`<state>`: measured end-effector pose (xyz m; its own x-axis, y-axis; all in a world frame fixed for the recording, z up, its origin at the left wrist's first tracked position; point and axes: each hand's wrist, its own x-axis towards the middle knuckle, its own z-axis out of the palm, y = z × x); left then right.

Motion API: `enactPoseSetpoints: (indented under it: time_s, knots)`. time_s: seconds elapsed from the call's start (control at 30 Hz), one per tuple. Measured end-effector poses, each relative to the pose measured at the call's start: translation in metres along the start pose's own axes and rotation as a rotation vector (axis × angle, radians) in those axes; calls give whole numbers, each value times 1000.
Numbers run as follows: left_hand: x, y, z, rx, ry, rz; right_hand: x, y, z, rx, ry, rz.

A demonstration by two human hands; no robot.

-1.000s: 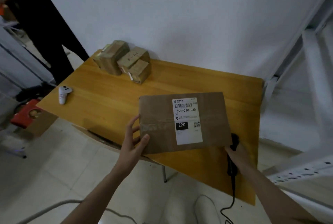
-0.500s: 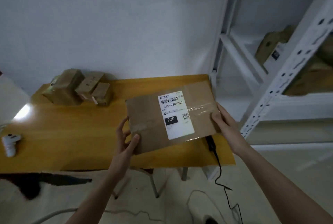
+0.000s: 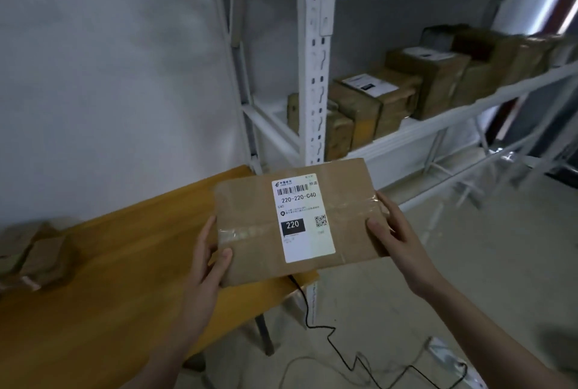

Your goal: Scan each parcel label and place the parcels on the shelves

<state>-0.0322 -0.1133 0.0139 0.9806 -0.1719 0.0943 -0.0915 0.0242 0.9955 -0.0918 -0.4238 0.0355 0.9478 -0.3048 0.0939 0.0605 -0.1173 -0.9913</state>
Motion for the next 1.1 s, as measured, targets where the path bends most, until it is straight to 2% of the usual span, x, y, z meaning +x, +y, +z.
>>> enactPoseSetpoints:
  time_s: [0.27,0.43,0.8,1.1]
  knots:
    - [21,43,113,10,-173,123,-31,-33,-111,34,220,-42]
    - [20,72,195,2,-242,189,-47,-53,-191,15,269,-76]
    - [-1,103,377,-10,-355,216,-92,-83,-366,-32,335,-100]
    - [6,105,478,-10,-446,216,-99,-72,-454,-20,425,-82]
